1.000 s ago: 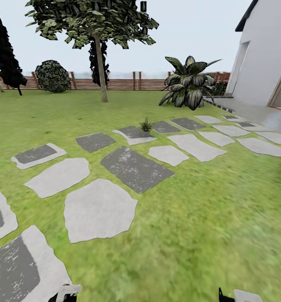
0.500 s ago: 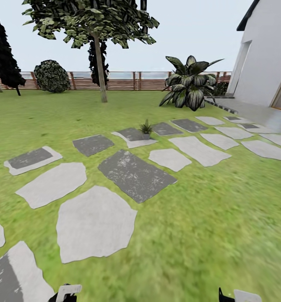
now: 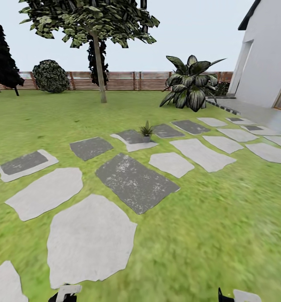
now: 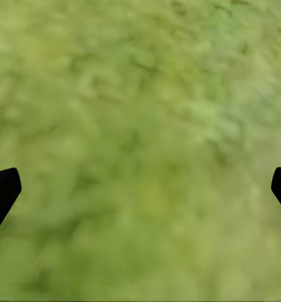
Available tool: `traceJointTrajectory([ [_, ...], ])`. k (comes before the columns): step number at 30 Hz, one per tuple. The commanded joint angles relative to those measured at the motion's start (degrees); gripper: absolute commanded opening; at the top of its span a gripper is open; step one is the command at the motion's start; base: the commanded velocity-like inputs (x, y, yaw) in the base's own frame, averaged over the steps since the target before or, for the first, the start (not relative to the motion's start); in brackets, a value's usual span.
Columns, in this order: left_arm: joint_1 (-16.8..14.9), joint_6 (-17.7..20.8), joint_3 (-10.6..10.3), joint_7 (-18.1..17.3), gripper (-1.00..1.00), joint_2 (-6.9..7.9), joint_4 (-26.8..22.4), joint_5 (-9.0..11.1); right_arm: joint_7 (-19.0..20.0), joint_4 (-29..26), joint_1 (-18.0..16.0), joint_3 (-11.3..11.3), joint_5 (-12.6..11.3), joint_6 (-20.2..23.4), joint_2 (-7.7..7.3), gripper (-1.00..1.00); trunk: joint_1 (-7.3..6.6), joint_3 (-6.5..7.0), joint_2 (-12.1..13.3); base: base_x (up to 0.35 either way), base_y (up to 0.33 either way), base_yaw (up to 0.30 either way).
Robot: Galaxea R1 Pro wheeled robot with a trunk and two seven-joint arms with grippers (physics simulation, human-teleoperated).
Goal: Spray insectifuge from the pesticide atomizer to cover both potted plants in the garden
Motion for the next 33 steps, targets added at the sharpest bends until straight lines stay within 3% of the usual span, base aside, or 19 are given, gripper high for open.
traceJointTrajectory([
  [1, 0.0, -0.2, 0.4, 0.1, -1.00, -0.01, 0.1, -0.6, 0.0, 0.1, 0.0, -0.3, 0.1, -0.2, 0.01, 1.00, 0.02, -0.05, 0.0, 0.340, 0.000, 0.000],
  [33, 0.0, -0.2, 0.4, 0.1, -1.00, -0.01, 0.1, -0.6, 0.0, 0.1, 0.0, -0.3, 0.1, -0.2, 0.01, 1.00, 0.02, -0.05, 0.0, 0.340, 0.000, 0.000],
])
